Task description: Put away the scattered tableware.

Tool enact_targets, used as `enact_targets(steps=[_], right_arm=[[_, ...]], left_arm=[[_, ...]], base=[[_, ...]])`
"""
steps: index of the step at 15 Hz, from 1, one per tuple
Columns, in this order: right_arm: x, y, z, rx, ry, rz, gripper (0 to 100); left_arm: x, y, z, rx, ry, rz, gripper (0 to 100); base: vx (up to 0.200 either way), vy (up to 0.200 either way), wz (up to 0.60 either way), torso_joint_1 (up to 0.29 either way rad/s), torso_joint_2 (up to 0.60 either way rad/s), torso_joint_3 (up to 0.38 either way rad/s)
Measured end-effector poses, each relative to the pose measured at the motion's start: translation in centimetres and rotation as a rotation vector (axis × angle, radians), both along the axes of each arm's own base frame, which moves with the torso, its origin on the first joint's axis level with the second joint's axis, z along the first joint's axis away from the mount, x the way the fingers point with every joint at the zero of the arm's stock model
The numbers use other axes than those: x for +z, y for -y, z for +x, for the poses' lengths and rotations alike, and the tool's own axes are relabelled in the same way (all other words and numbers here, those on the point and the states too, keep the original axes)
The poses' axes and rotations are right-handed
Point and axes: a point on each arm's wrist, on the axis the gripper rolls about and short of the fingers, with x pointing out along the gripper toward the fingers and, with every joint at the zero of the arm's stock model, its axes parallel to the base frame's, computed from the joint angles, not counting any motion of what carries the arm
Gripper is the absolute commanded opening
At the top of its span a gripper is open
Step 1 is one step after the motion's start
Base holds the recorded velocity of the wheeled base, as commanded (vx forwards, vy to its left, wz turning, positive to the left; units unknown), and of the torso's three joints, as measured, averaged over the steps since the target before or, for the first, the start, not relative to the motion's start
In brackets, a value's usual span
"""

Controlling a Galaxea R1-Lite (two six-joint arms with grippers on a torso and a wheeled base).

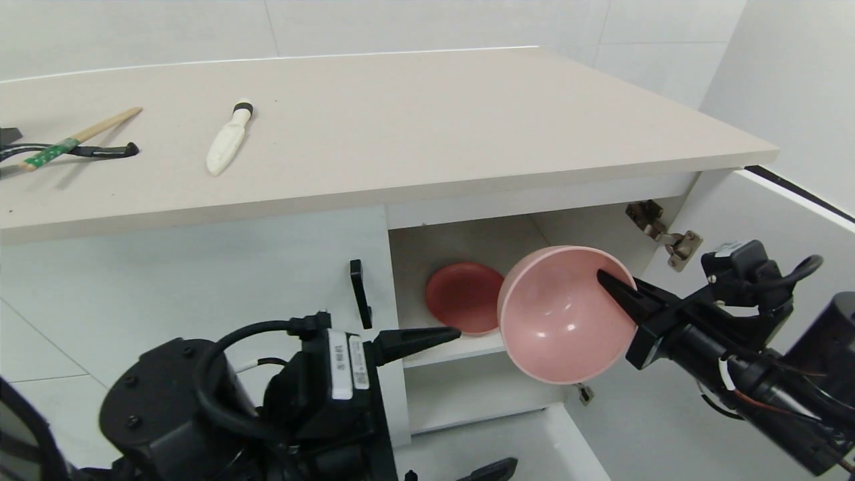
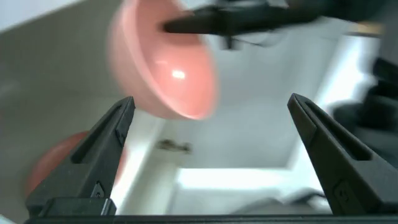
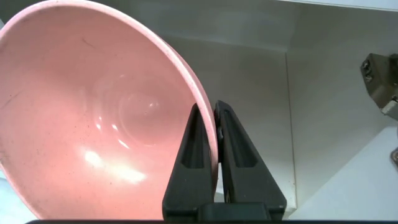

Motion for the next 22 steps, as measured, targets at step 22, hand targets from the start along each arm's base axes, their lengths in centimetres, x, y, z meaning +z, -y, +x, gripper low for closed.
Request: enact_targets(steps=[22], right_arm=[[-3.4, 1.3, 1.2, -0.086, -0.201, 0.057, 0]], left_arm=[[4.2, -13.9, -8.0, 0.505, 0.083, -0.16, 100]], base=[[0.0, 0.0, 0.0, 0.0, 0.0, 0.0]])
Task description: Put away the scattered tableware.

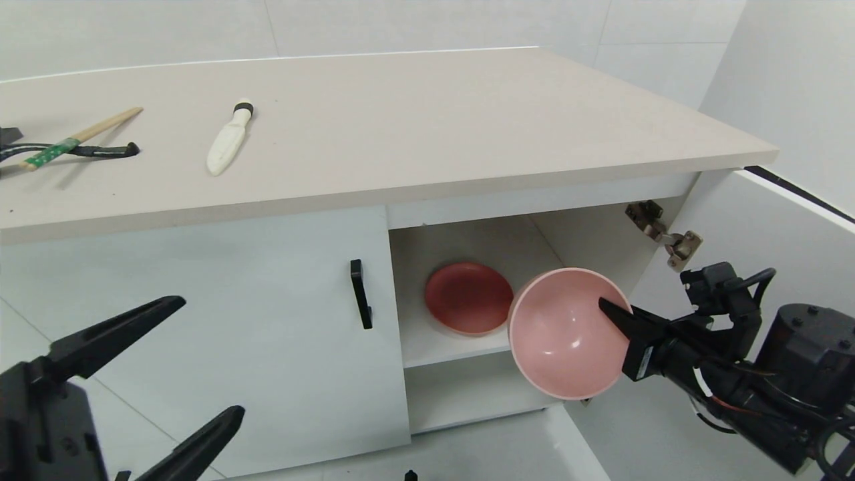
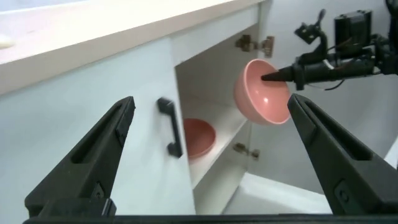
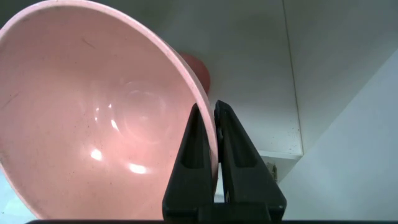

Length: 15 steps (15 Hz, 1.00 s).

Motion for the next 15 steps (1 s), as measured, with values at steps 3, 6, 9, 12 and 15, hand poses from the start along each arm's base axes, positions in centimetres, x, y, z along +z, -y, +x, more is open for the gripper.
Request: enact_targets(steps=[3, 6, 9, 12, 15], right_arm=[[-0.1, 0.0, 0.0, 0.0, -0.004, 0.003, 0], [-0.1, 0.0, 0.0, -0.005, -0.018, 0.029, 0], [-0.3, -0.2, 0.2, -0.009, -0.045, 0.08, 0], [-1.1, -0.4, 0.6, -0.018, -0.094, 0.115, 0], [-1.4, -1.0, 0.9, -0.006, -0.104, 0.122, 0]], left_arm=[[-1.2, -2.2, -1.9, 0.113, -0.123, 0.04, 100], [-1.8, -4.1, -4.2, 0.259, -0.211, 0.026, 100], [-2.9, -5.4, -6.4, 0.417, -0.239, -0.061, 100], [-5.8, -5.7, -7.5, 0.539, -0.264, -0.077, 100], [-8.2, -5.9, -8.2, 0.647, -0.354, -0.042, 100]], base=[[0.0, 0.0, 0.0, 0.0, 0.0, 0.0], [0.0, 0.0, 0.0, 0.0, 0.0, 0.0], [0.0, 0.0, 0.0, 0.0, 0.0, 0.0], [0.0, 0.0, 0.0, 0.0, 0.0, 0.0], [0.0, 0.0, 0.0, 0.0, 0.0, 0.0]])
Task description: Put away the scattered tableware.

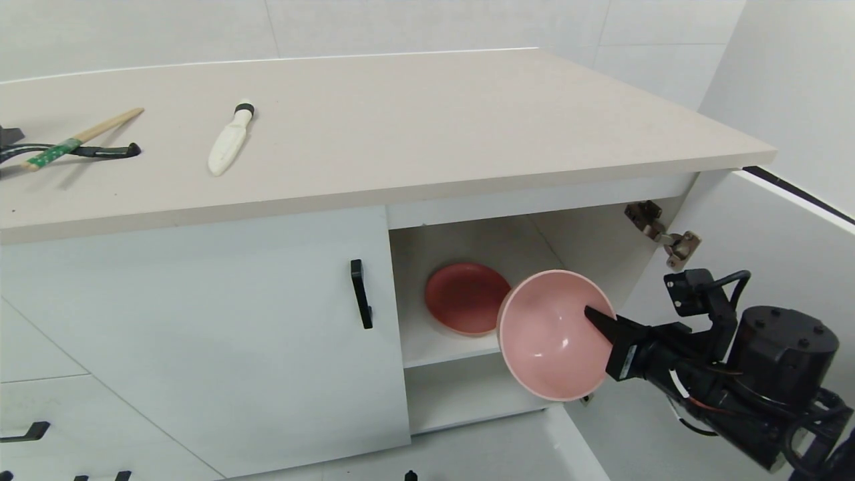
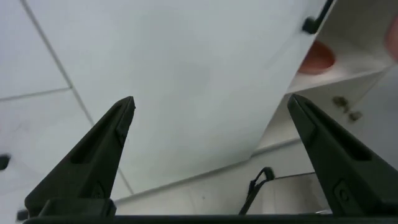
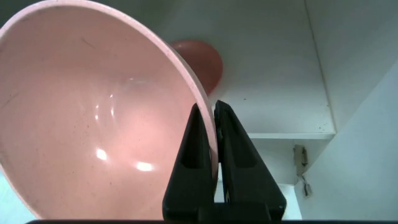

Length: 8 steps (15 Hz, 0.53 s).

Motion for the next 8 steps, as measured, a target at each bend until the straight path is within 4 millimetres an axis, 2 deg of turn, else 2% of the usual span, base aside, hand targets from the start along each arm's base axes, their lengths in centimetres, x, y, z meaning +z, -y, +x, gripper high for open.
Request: enact_targets(steps=[1, 4, 8], right_arm=[[0.2, -0.5, 0.3, 0.012, 0.011, 0.017, 0], [0.2, -2.2, 1.4, 0.039, 0.009, 0.099, 0], [-1.0, -3.7, 4.6, 0.028, 0.02, 0.116, 0]], left_arm=[[-0.7, 0.0, -0.2, 0.033, -0.051, 0.016, 100], [-0.9, 0.0, -0.4, 0.097, -0.037, 0.02, 100], [-1.0, 0.1, -0.6, 0.135, -0.012, 0.019, 100]], base=[[0.0, 0.0, 0.0, 0.0, 0.0, 0.0], [0.0, 0.0, 0.0, 0.0, 0.0, 0.0], [0.0, 0.0, 0.0, 0.0, 0.0, 0.0]])
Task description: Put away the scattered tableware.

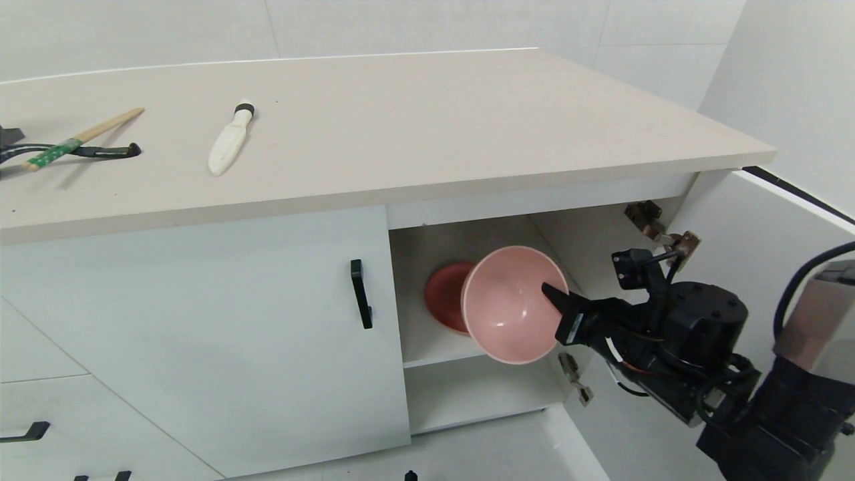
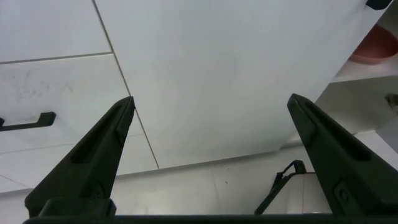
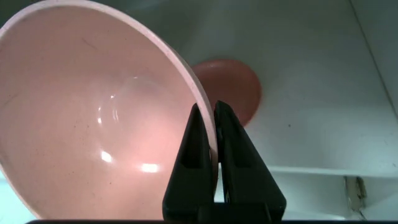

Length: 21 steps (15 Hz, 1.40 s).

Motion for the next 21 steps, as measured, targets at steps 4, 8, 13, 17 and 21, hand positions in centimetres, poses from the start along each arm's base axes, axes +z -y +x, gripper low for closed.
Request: enact_targets(steps=[4, 8, 13, 17, 21], right_arm=[[-2.0, -1.0, 3.4, 0.053, 0.008, 0.0, 0], [-3.9, -1.3, 5.1, 0.097, 0.027, -0.072, 0], [-4.4, -1.3, 6.3, 0.134, 0.073, -0.114, 0], [-4.6, -1.8, 7.5, 0.135, 0.059, -0.119, 0], [-4.6, -2.3, 9.0, 0.133, 0.036, -0.127, 0]], left_arm=[[-0.1, 0.0, -0.2, 0.017, 0.025, 0.001, 100], [-0.1, 0.0, -0.4, 0.021, 0.048, 0.002, 100], [-0.2, 0.0, -0.6, 0.01, 0.077, 0.002, 100], [-0.2, 0.1, -0.6, -0.012, 0.082, 0.001, 100], [-0.2, 0.2, -0.6, -0.049, 0.079, 0.01, 100]], base=[[0.0, 0.0, 0.0, 0.0, 0.0, 0.0], [0.0, 0.0, 0.0, 0.0, 0.0, 0.0], [0.0, 0.0, 0.0, 0.0, 0.0, 0.0], [0.0, 0.0, 0.0, 0.0, 0.0, 0.0], [0.0, 0.0, 0.0, 0.0, 0.0, 0.0]])
